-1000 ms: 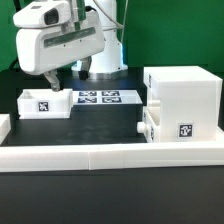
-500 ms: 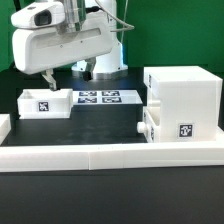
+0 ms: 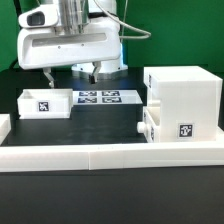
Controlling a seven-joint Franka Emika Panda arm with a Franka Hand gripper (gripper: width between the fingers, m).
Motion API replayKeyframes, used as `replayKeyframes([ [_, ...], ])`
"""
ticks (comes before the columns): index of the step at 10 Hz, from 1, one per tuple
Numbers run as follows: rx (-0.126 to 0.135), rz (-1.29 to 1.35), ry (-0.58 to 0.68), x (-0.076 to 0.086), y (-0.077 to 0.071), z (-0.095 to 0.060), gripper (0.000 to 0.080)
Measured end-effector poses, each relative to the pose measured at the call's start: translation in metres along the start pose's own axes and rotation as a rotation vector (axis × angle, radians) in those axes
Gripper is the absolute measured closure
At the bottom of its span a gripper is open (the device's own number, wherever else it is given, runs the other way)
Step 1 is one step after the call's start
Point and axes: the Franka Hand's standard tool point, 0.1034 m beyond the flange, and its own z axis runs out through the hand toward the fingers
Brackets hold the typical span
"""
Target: Assemble drawer
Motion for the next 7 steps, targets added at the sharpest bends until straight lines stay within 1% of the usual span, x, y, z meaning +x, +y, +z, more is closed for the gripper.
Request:
replayKeyframes([
  [1, -0.001, 0.015, 0.0, -0.004, 0.0007, 0.0028, 0.015],
  [6, -0.001, 0.007, -0.001, -0.0027, 0.0002, 0.003, 0.015],
  [7, 0.0, 0.008, -0.009, -0.0043, -0.0002, 0.0073, 0.015],
])
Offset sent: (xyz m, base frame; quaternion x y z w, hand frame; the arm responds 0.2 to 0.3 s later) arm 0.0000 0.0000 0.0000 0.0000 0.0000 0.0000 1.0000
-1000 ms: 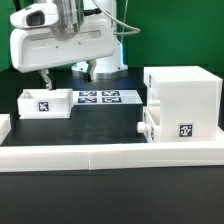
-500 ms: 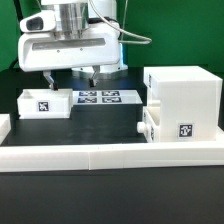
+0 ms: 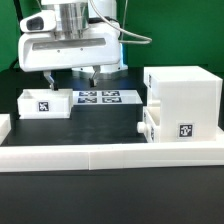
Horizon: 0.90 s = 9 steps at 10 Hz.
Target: Assemble drawer
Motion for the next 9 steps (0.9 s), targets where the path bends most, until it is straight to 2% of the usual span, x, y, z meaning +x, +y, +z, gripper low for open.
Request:
replayKeyframes([
  [2, -0.014, 0.004, 0.016, -0.016, 0.004, 0.014, 0.015],
  [3, -0.016, 0.007, 0.007, -0.043, -0.003, 0.027, 0.015],
  [4, -0.014, 0.005, -0.007, -0.057, -0.005, 0.034, 0.015],
  [6, -0.016, 0.006, -0.002, -0.059, -0.004, 0.042, 0.015],
  [9, -0.02, -0.024, 0.009, -0.051, -0.001, 0.042, 0.015],
])
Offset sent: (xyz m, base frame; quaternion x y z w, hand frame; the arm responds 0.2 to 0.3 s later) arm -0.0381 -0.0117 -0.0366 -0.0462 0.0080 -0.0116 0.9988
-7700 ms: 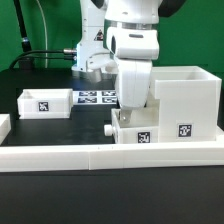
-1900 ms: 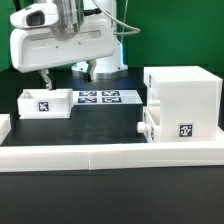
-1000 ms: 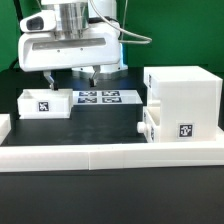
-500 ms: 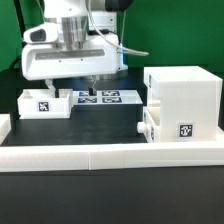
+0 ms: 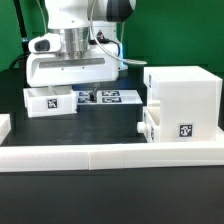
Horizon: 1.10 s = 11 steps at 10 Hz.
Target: Assemble drawer
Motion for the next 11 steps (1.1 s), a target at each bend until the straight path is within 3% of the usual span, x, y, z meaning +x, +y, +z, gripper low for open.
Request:
replayKeyframes([
  [7, 0.003, -0.198, -0.007, -0.0079, 0.0092, 0.001, 0.015],
  [8, 0.003, -0.198, -0.007, -0.0078, 0.009, 0.001, 0.0241],
  [10, 0.003, -0.199, -0.007, -0.0077, 0.0089, 0.001, 0.0572],
  [11, 0.003, -0.199, -0.007, -0.0077, 0.0089, 0.001, 0.0572],
])
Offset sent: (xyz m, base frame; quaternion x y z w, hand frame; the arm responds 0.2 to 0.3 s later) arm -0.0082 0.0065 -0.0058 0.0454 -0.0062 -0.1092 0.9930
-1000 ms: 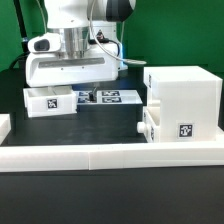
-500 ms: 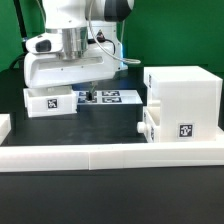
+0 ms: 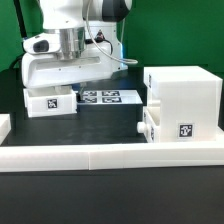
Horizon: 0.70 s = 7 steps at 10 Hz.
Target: Assemble drawer
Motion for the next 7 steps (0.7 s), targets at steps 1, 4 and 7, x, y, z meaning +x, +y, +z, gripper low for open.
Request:
replayKeyframes([
  [1, 0.0, 0.0, 0.0, 0.0, 0.0, 0.0, 0.0733],
  [4, 0.0, 0.0, 0.001, 0.0004, 0.0002, -0.0002, 0.0758],
  [7, -0.002, -0.006, 0.003, 0.0029, -0.0002, -0.0011, 0.0758],
])
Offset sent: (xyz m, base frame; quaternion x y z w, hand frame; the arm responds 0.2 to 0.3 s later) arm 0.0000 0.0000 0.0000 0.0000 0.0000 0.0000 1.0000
